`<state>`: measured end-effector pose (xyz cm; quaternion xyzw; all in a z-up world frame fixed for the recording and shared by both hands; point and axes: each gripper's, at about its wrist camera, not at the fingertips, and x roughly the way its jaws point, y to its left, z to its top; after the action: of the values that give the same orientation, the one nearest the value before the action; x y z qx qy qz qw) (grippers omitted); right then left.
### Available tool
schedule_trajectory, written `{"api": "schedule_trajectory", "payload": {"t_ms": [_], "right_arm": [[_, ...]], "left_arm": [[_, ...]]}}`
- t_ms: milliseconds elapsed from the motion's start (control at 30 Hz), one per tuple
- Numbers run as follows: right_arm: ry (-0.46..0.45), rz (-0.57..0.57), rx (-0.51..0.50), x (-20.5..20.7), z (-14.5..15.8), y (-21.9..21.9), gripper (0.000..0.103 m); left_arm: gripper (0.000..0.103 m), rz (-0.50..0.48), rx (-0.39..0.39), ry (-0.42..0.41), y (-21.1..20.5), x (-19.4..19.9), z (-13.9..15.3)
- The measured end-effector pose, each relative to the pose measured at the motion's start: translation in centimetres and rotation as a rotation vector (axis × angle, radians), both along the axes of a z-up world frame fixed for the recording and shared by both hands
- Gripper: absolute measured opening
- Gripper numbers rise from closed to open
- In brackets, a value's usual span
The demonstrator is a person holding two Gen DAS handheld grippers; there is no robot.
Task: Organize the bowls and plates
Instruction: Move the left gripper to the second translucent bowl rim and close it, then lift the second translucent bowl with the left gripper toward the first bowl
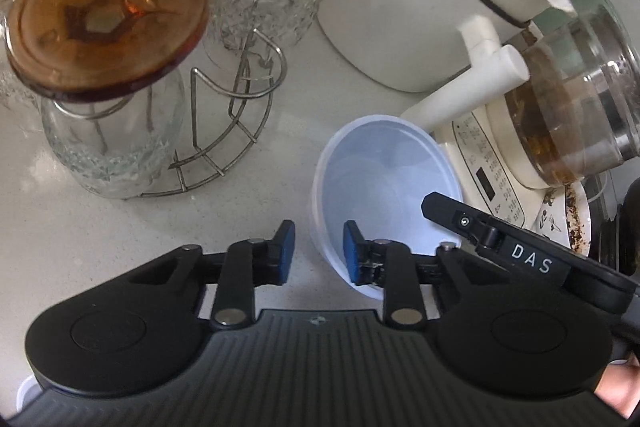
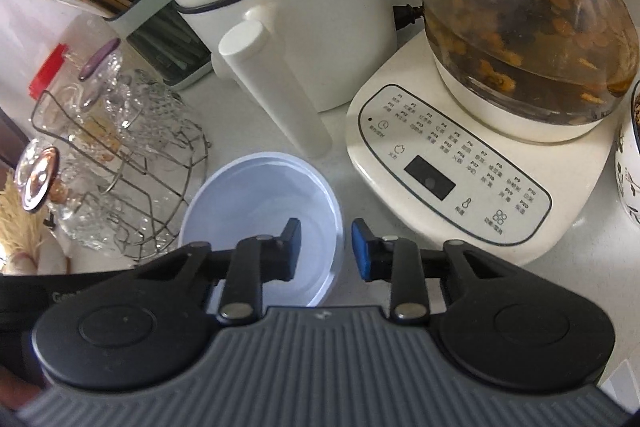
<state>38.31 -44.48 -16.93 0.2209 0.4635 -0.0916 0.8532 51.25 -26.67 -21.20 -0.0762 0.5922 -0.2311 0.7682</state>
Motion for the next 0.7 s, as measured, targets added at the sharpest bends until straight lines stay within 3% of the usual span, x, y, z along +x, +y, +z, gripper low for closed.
{"api": "schedule_trajectory", "payload": {"t_ms": [67,133,300,700], "right_arm": [[0.009,0.000,0.007,0.3,-0.3,-0.1,0.023],[0.013,0.005,0.016,0.3,-0.5,0.0,0.015],[0.010,0.014,0.017,0.0,-0.5,0.2,0.009],[-0.042,0.040,0.018,-1.9,2.3,1.3,0.009]], "left_arm": [[0.023,0.015,-0.002,0.010,0.0,0.1,-0.2],[0.011,0.022,0.007,0.011,0.0,0.1,-0.3],[0.009,0.019,0.011,-0.005,0.2,0.0,0.3],[0.009,0.046,-0.041,-0.033,2.5,-1.9,3.4]]}}
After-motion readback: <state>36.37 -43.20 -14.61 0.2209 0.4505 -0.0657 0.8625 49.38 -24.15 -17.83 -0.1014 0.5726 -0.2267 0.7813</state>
